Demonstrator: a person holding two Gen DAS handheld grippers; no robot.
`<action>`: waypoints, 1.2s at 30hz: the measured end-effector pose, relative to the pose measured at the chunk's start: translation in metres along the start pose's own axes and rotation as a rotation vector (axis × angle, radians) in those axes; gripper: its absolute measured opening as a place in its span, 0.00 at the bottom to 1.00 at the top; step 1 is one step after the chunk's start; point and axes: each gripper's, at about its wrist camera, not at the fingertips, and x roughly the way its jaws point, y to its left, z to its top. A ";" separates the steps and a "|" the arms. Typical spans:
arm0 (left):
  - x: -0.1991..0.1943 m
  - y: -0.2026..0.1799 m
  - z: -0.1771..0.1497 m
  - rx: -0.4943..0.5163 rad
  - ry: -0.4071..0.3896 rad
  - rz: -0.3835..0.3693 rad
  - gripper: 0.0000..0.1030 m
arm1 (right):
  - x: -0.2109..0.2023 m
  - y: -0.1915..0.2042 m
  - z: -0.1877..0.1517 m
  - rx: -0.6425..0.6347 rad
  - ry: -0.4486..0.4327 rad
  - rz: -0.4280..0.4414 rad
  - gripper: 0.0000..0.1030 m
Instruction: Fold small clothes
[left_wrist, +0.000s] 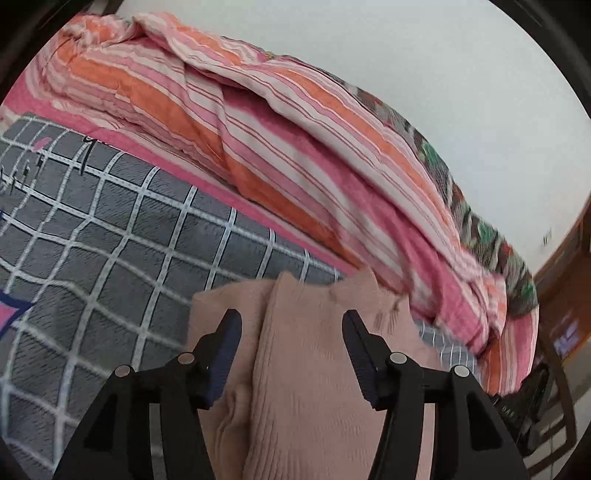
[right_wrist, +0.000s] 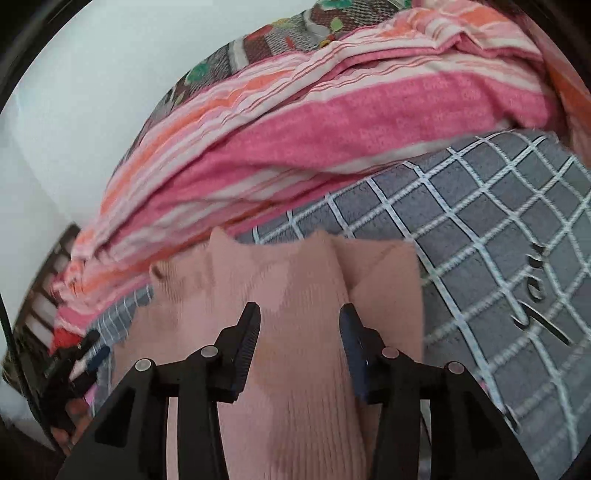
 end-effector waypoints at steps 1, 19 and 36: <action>-0.008 -0.001 -0.005 0.017 0.005 0.007 0.53 | -0.007 0.000 -0.005 -0.018 0.009 -0.016 0.43; -0.085 0.024 -0.125 -0.036 0.188 -0.155 0.58 | -0.085 -0.024 -0.122 -0.064 0.103 0.047 0.60; -0.033 0.012 -0.103 -0.109 0.069 -0.078 0.54 | -0.042 -0.030 -0.090 0.144 0.039 0.061 0.63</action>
